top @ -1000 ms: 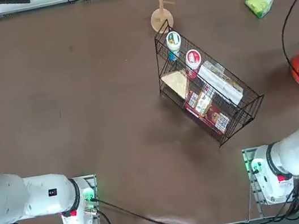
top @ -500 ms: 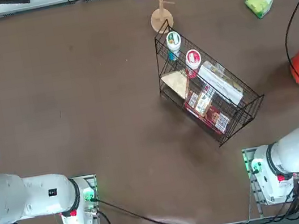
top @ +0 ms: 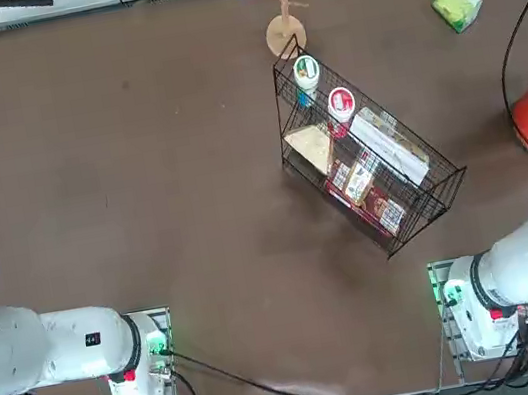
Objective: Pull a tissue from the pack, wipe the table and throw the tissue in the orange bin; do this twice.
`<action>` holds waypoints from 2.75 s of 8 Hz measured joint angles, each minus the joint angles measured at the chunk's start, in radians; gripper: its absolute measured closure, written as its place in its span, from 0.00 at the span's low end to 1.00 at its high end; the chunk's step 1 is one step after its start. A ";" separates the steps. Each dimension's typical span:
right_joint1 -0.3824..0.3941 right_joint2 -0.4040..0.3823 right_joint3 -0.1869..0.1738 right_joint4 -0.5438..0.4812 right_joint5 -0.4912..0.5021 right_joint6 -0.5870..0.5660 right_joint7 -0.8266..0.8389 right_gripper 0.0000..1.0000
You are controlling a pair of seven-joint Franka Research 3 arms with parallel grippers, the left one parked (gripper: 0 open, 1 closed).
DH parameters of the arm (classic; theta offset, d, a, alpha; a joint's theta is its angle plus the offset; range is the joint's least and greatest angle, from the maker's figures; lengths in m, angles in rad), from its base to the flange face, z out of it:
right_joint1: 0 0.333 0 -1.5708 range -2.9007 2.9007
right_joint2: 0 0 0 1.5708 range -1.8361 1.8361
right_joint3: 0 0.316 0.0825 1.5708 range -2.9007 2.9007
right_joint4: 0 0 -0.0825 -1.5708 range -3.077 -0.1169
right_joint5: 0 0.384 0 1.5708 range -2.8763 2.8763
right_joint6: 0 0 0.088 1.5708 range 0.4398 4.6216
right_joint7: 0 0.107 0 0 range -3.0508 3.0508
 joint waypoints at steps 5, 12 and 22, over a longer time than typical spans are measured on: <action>-0.038 0.015 0.000 -0.025 0.033 0.049 -0.020 0.34; -0.032 -0.003 0.011 0.099 0.188 0.048 -0.191 0.00; 0.126 -0.098 0.033 0.395 0.851 0.002 -0.121 0.00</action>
